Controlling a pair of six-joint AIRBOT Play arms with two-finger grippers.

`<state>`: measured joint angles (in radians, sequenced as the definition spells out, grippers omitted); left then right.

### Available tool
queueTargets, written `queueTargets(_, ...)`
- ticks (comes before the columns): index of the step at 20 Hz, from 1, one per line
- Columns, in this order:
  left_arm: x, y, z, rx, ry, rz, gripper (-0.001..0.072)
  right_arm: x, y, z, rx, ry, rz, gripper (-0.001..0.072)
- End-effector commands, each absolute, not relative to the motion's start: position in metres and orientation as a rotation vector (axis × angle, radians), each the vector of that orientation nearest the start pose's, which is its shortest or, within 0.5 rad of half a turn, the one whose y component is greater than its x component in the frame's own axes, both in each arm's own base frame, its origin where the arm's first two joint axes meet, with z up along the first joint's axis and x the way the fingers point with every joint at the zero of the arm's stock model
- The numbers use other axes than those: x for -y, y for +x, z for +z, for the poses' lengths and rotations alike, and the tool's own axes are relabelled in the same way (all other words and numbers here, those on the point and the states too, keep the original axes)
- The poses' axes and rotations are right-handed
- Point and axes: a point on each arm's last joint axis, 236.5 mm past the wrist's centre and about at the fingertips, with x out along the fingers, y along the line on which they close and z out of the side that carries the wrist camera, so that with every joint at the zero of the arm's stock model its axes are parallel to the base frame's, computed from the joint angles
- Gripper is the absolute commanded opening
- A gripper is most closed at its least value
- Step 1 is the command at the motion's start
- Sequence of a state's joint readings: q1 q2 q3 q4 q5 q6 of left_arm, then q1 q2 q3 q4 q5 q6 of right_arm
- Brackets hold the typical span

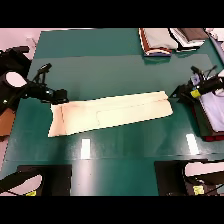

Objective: Fold the shirts.

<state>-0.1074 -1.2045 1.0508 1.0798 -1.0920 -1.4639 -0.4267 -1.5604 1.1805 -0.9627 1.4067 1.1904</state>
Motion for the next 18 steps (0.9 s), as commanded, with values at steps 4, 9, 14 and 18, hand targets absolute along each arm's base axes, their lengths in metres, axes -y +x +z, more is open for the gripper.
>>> queueTargets(4, 0.216, 0.355, 0.03, -1.166, -0.3, -0.491, 0.0023, -0.024, 0.358, -0.089, -1.476, 0.792, 0.414, 0.0514)
queueTargets(9, 0.269, 0.356, 0.008, -1.194, -0.316, -0.551, 0.0023, -0.057, 0.387, -0.053, -1.425, 0.628, 0.545, 0.0018)
queueTargets(14, 0.325, 0.375, -0.026, -1.246, -0.27, -0.611, 0.0023, -0.092, 0.405, 0.064, -1.217, 0.406, 0.667, 0.0017)
queueTargets(18, 0.354, 0.384, -0.051, -1.277, -0.247, -0.637, 0.0022, -0.137, 0.4, 0.153, -1.049, 0.298, 0.724, 0.0017)
